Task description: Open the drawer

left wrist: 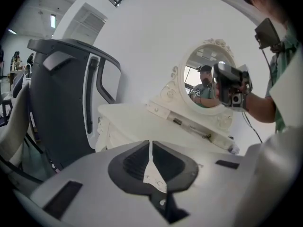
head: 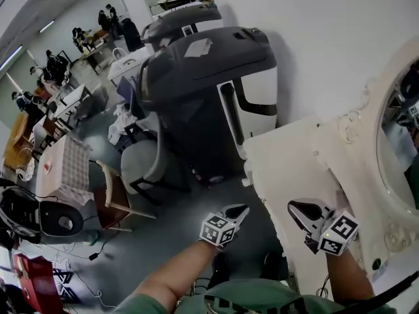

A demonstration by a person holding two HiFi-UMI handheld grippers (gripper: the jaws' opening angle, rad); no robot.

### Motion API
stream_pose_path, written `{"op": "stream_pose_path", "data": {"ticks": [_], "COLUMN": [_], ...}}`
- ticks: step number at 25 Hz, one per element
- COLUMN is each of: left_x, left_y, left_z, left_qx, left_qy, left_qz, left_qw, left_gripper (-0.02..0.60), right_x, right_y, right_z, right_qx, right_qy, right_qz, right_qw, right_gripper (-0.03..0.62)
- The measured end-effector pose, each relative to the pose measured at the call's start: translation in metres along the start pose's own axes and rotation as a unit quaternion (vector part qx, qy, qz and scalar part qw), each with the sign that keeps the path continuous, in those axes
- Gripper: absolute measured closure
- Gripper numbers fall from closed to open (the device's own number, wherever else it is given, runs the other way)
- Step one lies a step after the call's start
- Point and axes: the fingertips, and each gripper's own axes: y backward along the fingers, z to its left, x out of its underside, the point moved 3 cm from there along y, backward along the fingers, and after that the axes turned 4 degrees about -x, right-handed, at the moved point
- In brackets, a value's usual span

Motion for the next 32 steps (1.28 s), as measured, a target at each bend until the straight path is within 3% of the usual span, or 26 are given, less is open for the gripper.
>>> {"op": "stream_pose_path", "data": {"ticks": [5, 10, 15, 19, 24, 28, 32], "left_x": [0.034, 0.074, 0.099, 0.112, 0.115, 0.114, 0.116], "left_y": [-0.055, -0.11, -0.152, -0.171, -0.183, -0.19, -0.189], "left_z": [0.008, 0.013, 0.025, 0.024, 0.025, 0.029, 0.029], "left_qx": [0.004, 0.004, 0.004, 0.009, 0.003, -0.007, 0.0], "left_qy": [-0.031, -0.088, -0.12, -0.145, -0.16, -0.186, -0.193], "left_qz": [0.058, 0.122, 0.167, 0.19, 0.197, 0.209, 0.212], "left_qw": [0.9978, 0.9886, 0.9786, 0.971, 0.9673, 0.9599, 0.958], "left_gripper": [0.558, 0.428, 0.383, 0.376, 0.377, 0.436, 0.44], "right_x": [0.007, 0.019, 0.037, 0.052, 0.06, 0.063, 0.068], "right_y": [0.005, 0.013, 0.018, 0.026, 0.034, 0.04, 0.045], "right_z": [-0.023, -0.041, -0.053, -0.065, -0.072, -0.072, -0.072], "right_qx": [0.014, 0.027, 0.032, 0.041, 0.045, 0.049, 0.053], "right_qy": [-0.006, -0.02, -0.028, -0.037, -0.044, -0.047, -0.052], "right_qz": [-0.006, -0.007, -0.001, 0.005, 0.006, 0.004, 0.005], "right_qw": [1.0, 0.999, 0.999, 0.998, 0.998, 0.998, 0.997], "right_gripper": [0.583, 0.582, 0.583, 0.582, 0.582, 0.582, 0.582]}}
